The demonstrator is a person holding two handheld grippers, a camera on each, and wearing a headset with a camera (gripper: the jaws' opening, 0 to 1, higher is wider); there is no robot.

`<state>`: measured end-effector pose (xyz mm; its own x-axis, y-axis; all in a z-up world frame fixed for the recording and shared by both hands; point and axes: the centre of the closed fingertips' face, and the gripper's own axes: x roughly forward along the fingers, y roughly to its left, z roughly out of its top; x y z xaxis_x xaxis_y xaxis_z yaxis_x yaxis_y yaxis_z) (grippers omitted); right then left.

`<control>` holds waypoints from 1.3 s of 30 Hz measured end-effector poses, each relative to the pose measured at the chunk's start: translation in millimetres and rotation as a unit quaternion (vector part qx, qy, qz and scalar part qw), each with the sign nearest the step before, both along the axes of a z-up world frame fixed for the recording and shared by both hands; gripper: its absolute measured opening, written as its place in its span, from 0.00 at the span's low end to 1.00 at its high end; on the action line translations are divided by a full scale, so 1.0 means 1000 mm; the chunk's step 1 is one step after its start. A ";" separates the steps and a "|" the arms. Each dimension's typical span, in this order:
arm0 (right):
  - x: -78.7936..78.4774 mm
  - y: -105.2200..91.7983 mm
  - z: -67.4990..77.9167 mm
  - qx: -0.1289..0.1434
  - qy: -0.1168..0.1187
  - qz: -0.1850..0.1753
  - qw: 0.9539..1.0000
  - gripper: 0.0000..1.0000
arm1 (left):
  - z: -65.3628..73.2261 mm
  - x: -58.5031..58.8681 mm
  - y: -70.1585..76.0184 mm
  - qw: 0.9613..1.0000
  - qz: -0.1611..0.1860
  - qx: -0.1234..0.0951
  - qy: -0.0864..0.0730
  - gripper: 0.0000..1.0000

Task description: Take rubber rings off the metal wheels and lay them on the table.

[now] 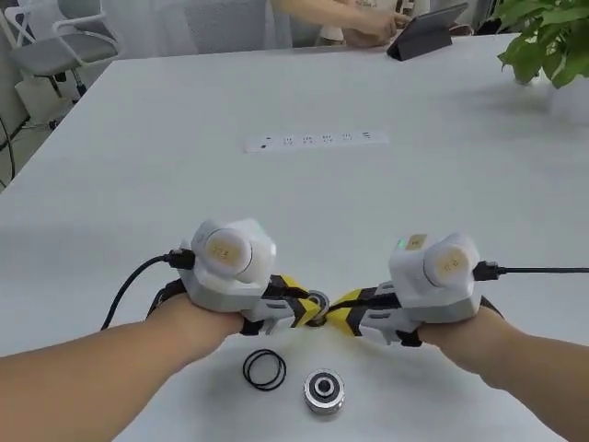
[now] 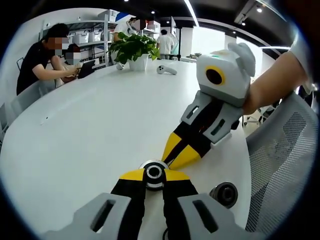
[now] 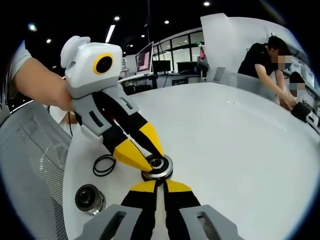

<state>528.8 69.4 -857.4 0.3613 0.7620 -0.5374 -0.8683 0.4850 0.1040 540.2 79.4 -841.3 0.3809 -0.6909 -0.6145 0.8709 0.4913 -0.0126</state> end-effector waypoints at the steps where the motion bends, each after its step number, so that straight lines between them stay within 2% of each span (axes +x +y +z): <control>1: 0.000 -0.001 0.000 0.001 0.002 -0.003 1.000 0.00 | 0.000 0.000 0.000 1.000 0.000 0.000 0.000 0.07; 4: 0.000 -0.002 0.000 0.003 0.007 -0.009 1.000 0.00 | 0.000 -0.001 0.000 1.000 -0.002 0.002 -0.002 0.07; 7: 0.000 -0.002 0.001 0.001 0.006 -0.012 1.000 0.00 | 0.000 -0.001 0.000 1.000 -0.002 0.002 -0.003 0.07; 9: -0.001 -0.003 0.002 -0.006 -0.002 -0.010 1.000 0.00 | 0.000 -0.001 0.000 1.000 -0.002 0.004 -0.003 0.07; 14: -0.001 -0.004 0.003 -0.004 0.001 -0.014 1.000 0.00 | 0.000 -0.002 0.000 1.000 -0.001 0.003 -0.004 0.07; 19: 0.002 -0.006 0.003 0.015 0.032 -0.044 0.998 0.00 | 0.000 -0.003 0.000 1.000 0.003 0.002 -0.001 0.07; 22: 0.007 -0.008 0.005 0.044 0.060 -0.075 0.994 0.00 | 0.000 -0.004 0.000 1.000 0.004 0.002 -0.002 0.07; 24: 0.009 -0.010 0.008 0.060 0.068 -0.086 0.992 0.00 | 0.000 -0.004 -0.001 1.000 0.005 0.002 -0.001 0.07; 33: 0.007 -0.006 0.015 0.089 0.077 -0.094 0.989 0.00 | 0.000 -0.004 -0.002 1.000 0.008 0.004 -0.002 0.06; 39: 0.005 -0.004 0.016 0.085 0.076 -0.090 0.989 0.00 | 0.000 -0.004 -0.002 1.000 0.008 0.005 -0.003 0.07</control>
<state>534.2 65.1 -841.8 0.4250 0.7759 -0.4662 -0.7371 0.5956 0.3193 536.2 77.7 -841.2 0.3958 -0.6783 -0.6191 0.8631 0.5051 -0.0015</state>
